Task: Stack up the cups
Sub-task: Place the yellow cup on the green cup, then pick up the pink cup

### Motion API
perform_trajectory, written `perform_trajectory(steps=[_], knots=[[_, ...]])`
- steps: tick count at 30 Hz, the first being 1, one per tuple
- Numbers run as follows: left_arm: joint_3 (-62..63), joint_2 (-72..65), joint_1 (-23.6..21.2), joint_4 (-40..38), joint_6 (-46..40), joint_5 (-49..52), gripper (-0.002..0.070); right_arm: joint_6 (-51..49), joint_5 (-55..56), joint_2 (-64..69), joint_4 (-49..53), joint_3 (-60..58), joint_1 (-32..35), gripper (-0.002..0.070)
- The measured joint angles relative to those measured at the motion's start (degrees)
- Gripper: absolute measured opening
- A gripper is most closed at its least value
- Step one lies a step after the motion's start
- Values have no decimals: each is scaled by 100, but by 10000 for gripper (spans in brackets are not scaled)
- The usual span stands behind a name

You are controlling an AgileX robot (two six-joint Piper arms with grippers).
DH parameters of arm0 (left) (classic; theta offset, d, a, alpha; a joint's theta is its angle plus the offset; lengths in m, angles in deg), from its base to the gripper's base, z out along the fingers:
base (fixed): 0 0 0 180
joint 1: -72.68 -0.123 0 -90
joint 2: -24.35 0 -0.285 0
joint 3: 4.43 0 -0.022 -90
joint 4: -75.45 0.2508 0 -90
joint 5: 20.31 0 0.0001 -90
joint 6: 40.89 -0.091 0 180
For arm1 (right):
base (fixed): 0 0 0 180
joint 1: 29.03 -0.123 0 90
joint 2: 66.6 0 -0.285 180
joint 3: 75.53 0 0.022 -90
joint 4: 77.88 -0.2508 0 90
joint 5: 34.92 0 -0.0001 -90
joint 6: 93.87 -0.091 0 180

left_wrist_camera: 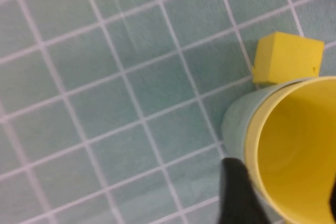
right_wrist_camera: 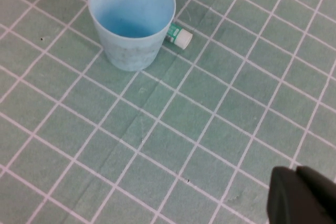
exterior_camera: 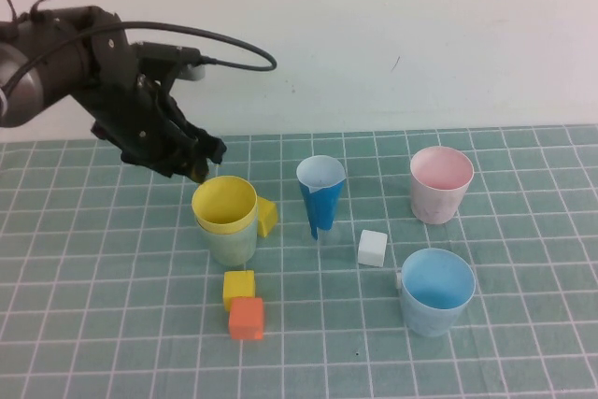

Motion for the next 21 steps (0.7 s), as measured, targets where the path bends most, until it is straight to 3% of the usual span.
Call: perform_trajectory(steps=[5,8,15,21], knots=[[13,654,0,624,269,-67,102,53,-48,0,-102,0,0,-3],[13,1275,0,1189,603,-189,32,337,-43,0,-333,0,0,-3],[-115,2963,0,1782,763,-240,3,866,29,483,-783,531,0,-3],[-1360,4497,0,1740,856,-743,2,1300,-570,1778,-1353,1451,0,-3]])
